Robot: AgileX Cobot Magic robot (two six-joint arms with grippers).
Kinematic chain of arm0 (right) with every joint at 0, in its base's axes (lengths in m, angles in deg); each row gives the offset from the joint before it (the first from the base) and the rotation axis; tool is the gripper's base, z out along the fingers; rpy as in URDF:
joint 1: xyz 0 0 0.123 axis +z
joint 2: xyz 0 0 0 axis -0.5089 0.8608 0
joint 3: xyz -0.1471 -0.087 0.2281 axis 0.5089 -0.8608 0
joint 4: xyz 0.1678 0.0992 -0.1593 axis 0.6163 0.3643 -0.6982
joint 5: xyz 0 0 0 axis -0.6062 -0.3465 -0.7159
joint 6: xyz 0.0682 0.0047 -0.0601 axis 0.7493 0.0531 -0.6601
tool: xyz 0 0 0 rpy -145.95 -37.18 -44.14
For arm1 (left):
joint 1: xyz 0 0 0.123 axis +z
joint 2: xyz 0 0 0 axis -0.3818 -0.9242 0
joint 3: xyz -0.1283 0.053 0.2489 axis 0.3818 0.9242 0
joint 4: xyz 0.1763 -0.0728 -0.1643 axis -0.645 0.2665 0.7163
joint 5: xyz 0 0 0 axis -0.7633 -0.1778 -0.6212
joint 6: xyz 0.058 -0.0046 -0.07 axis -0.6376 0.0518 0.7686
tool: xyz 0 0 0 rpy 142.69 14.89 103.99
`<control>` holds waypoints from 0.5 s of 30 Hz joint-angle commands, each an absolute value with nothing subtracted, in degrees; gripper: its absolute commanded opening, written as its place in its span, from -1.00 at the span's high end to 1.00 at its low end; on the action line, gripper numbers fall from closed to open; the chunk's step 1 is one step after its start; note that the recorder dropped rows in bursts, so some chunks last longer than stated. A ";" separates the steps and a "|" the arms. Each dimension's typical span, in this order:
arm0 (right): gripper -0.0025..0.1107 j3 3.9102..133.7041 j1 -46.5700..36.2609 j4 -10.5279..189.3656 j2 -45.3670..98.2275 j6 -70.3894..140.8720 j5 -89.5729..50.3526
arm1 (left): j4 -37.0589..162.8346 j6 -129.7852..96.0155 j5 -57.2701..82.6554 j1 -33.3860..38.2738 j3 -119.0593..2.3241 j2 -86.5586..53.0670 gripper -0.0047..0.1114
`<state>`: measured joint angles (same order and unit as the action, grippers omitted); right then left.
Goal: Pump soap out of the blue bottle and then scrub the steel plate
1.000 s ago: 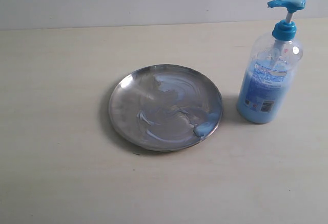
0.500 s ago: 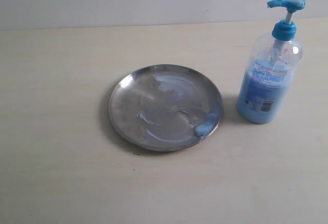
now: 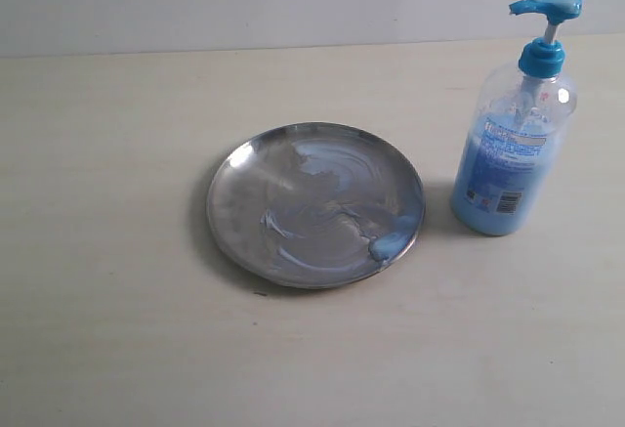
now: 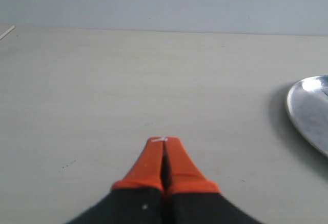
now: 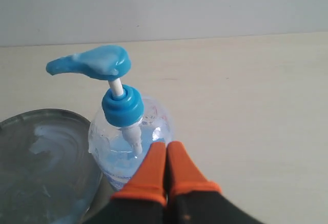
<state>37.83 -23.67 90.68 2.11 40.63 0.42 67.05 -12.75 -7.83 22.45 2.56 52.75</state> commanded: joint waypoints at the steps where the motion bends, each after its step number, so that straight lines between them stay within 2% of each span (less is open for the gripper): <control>1: 0.96 38.17 -23.96 92.36 3.29 40.51 1.12 | 67.07 -12.94 -7.55 22.45 2.32 53.07 0.92; 9: 0.94 38.17 -23.96 92.46 11.29 39.92 3.83 | 67.07 -12.94 -7.55 22.45 2.32 53.07 0.92; 12: 0.79 38.17 -23.96 93.92 13.68 39.92 3.83 | 67.07 -12.94 -7.55 22.45 2.32 53.07 0.92; 15: 0.54 38.17 -23.96 95.21 15.43 38.72 3.83 | 67.07 -12.94 -7.55 22.45 2.32 53.07 0.92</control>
